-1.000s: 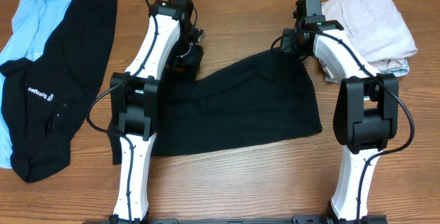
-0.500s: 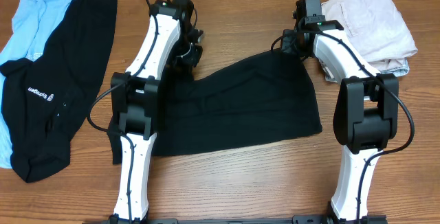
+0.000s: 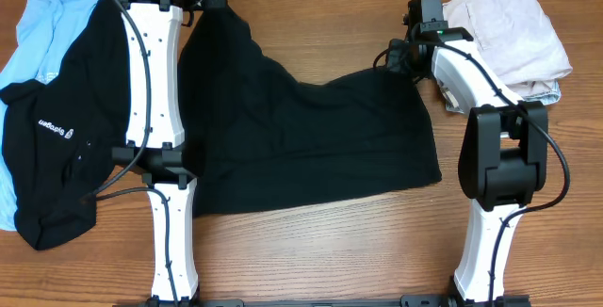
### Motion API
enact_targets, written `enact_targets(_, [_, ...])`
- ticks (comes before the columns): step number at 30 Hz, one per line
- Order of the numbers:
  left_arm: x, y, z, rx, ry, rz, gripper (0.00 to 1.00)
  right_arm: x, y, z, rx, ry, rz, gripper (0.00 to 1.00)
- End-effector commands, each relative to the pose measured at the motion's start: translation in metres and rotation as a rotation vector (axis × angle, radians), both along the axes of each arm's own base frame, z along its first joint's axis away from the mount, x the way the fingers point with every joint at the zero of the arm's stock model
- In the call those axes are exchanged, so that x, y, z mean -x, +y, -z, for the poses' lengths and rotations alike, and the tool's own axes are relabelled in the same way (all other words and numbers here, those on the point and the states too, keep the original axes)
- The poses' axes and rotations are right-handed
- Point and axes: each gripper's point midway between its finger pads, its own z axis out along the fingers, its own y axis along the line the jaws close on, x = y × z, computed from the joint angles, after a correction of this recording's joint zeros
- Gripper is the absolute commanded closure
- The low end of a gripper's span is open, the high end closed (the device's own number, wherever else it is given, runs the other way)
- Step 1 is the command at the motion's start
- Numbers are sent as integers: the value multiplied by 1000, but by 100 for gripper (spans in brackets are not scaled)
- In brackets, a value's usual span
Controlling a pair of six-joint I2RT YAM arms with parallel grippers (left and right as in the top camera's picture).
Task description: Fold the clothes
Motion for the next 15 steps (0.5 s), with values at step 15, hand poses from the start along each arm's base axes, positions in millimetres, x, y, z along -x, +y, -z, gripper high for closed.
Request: enact_targets(15, [33,29,14,-125,138,-101,96,56,-19,-128,-138,-16,24,96])
